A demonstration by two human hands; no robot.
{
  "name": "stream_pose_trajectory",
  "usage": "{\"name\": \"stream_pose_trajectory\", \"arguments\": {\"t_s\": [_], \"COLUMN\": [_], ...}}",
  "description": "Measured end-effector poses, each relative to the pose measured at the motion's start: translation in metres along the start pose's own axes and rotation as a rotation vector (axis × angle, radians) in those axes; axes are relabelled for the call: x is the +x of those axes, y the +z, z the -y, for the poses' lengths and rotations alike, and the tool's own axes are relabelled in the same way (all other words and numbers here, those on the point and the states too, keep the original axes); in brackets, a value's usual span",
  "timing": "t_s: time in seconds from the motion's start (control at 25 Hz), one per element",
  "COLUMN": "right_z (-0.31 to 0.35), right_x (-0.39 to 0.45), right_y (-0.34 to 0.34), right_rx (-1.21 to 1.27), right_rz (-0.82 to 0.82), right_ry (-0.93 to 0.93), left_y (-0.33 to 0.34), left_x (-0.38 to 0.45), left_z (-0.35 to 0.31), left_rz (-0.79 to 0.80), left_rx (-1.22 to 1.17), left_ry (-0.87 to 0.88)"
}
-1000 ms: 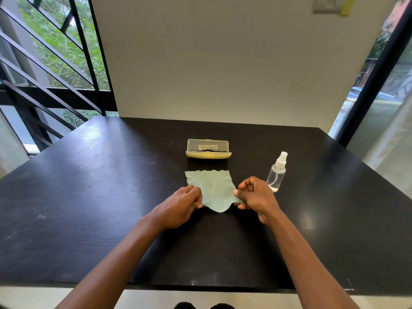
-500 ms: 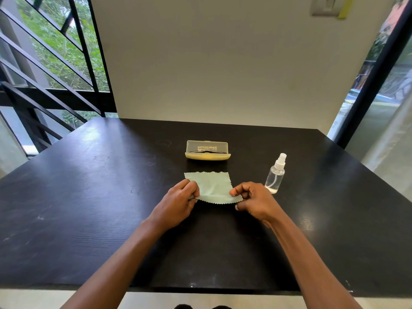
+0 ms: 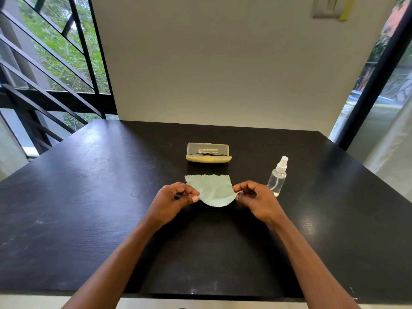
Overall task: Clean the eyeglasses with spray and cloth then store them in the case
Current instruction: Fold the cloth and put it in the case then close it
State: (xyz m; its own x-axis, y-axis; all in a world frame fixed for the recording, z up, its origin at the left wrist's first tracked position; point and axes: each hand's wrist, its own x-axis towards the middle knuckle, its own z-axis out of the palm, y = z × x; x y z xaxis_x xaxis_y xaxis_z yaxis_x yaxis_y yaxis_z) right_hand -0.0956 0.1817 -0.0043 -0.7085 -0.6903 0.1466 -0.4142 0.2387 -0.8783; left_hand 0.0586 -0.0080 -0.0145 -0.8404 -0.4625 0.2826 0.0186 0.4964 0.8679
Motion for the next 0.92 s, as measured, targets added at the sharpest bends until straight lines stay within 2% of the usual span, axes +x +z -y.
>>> {"name": "stream_pose_trajectory", "arguments": {"t_s": [0.12, 0.2, 0.4, 0.56, 0.68, 0.92], "right_z": [0.001, 0.0, -0.002, -0.004, -0.006, -0.008], "right_x": [0.002, 0.003, 0.005, 0.012, 0.019, 0.035], "right_y": [-0.004, -0.005, -0.005, -0.004, 0.0, 0.012], "right_rx": [0.125, 0.202, 0.257, 0.243, 0.255, 0.278], "right_rz": [0.011, 0.034, 0.106, 0.096, 0.024, -0.109], "right_ry": [0.051, 0.06, 0.109, 0.14, 0.18, 0.287], "left_y": [-0.002, -0.004, -0.008, -0.007, -0.004, 0.007], "left_x": [0.0, 0.0, 0.002, 0.008, 0.015, 0.036], "left_z": [-0.001, -0.001, -0.001, -0.002, -0.003, 0.001], "left_rz": [-0.011, 0.017, 0.108, 0.134, 0.092, -0.075], "left_rx": [-0.212, -0.27, -0.18, -0.152, -0.149, -0.085], "left_ry": [-0.095, -0.106, -0.097, -0.085, -0.076, -0.212]}}
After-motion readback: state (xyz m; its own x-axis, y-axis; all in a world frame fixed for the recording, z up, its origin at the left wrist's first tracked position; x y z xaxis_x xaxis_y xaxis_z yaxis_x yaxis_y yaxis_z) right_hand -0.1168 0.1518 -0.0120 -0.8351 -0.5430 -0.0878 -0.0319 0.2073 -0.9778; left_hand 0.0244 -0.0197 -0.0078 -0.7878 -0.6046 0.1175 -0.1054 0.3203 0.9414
